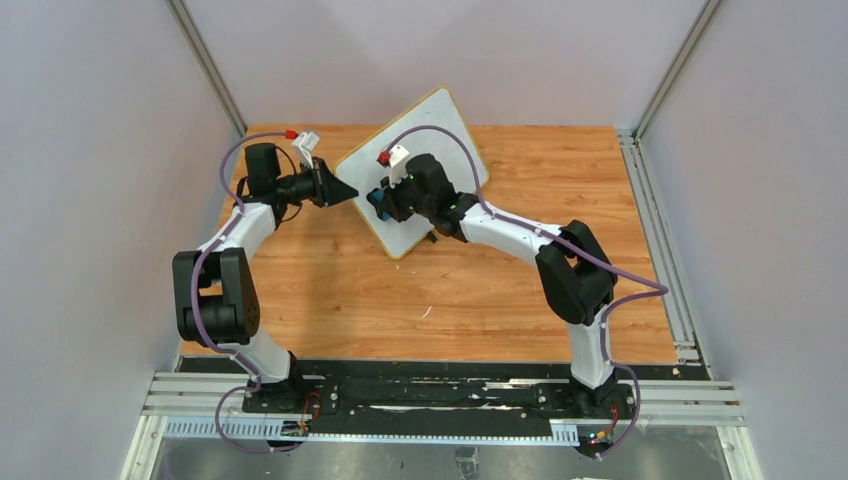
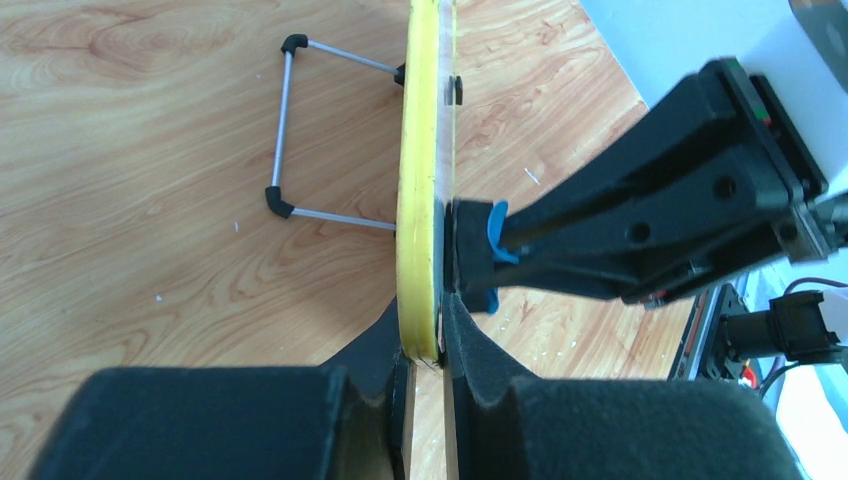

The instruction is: Erase the whiteboard

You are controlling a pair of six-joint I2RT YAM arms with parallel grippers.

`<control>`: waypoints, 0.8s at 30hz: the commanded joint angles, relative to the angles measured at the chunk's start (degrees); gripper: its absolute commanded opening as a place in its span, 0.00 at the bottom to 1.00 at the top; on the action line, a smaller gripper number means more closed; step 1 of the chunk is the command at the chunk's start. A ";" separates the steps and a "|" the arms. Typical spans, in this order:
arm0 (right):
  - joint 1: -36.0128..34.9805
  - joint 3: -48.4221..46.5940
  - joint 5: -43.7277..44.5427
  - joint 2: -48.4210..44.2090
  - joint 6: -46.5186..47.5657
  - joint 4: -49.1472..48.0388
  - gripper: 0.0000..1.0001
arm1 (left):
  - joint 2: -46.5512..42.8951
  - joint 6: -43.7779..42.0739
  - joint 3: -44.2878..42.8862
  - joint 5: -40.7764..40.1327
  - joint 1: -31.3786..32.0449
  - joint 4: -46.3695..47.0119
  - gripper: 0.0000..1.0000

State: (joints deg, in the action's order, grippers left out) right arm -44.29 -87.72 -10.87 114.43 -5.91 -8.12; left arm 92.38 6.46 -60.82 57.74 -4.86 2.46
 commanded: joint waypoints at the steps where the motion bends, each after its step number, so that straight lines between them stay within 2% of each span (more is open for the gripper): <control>1: -3.45 2.38 -3.62 1.97 -2.69 -2.30 0.00 | 0.16 -4.85 -0.71 0.01 1.11 -1.58 0.00; 9: -1.63 3.85 -1.70 0.65 -1.33 -1.69 0.00 | 0.41 -4.74 -0.70 0.13 1.17 -1.62 0.00; 18: 7.52 5.53 -0.98 -2.40 -1.60 -1.33 0.01 | 0.28 -5.05 -0.75 0.07 1.19 -1.77 0.00; 24: 11.63 3.28 -0.36 -3.07 0.28 0.65 0.01 | 0.60 -5.04 -0.79 0.07 1.10 -1.76 0.00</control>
State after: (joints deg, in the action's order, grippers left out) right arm -35.99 -83.37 -14.39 112.86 -7.51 -10.00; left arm 92.38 6.22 -61.19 58.13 -4.62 2.31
